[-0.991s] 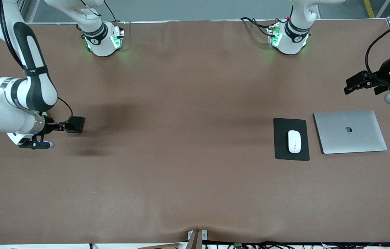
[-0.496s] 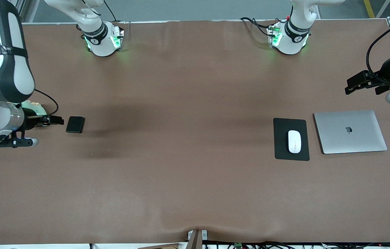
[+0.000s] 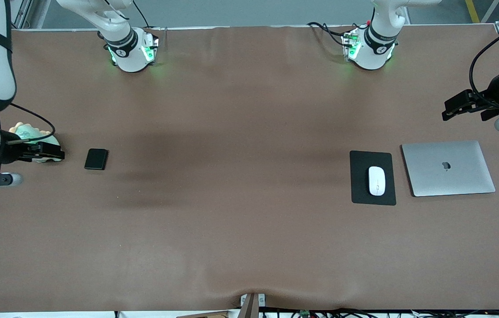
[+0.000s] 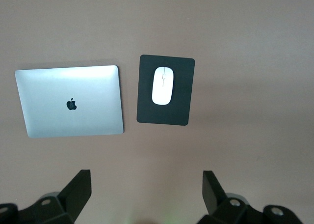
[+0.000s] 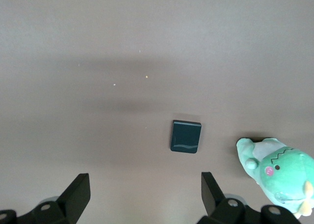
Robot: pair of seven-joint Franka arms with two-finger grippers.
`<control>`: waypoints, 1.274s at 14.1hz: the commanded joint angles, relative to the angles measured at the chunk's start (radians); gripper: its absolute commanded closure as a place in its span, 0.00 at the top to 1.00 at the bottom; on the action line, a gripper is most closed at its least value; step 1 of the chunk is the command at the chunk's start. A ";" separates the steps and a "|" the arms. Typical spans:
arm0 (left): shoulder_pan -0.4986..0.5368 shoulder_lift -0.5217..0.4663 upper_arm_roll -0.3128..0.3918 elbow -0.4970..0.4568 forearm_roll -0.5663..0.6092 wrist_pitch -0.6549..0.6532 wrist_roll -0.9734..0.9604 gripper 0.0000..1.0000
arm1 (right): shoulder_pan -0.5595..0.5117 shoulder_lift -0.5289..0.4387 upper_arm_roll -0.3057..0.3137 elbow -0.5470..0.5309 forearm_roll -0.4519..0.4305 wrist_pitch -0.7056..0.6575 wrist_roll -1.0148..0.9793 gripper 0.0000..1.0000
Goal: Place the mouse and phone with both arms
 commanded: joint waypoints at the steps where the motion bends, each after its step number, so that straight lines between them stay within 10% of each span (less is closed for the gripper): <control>1: 0.004 0.006 -0.002 0.020 0.009 -0.002 0.018 1.00 | 0.028 0.001 -0.011 0.118 -0.010 -0.100 -0.003 1.00; 8: 0.004 0.009 -0.001 0.023 0.001 -0.002 0.018 1.00 | 0.031 -0.130 -0.017 0.212 -0.008 -0.330 0.026 1.00; 14: 0.004 0.009 -0.001 0.023 0.003 -0.002 0.018 1.00 | 0.036 -0.369 -0.018 -0.097 -0.007 -0.249 0.163 1.00; 18: 0.004 0.009 -0.001 0.023 0.003 -0.002 0.018 1.00 | 0.037 -0.368 -0.018 -0.066 -0.013 -0.260 0.163 1.00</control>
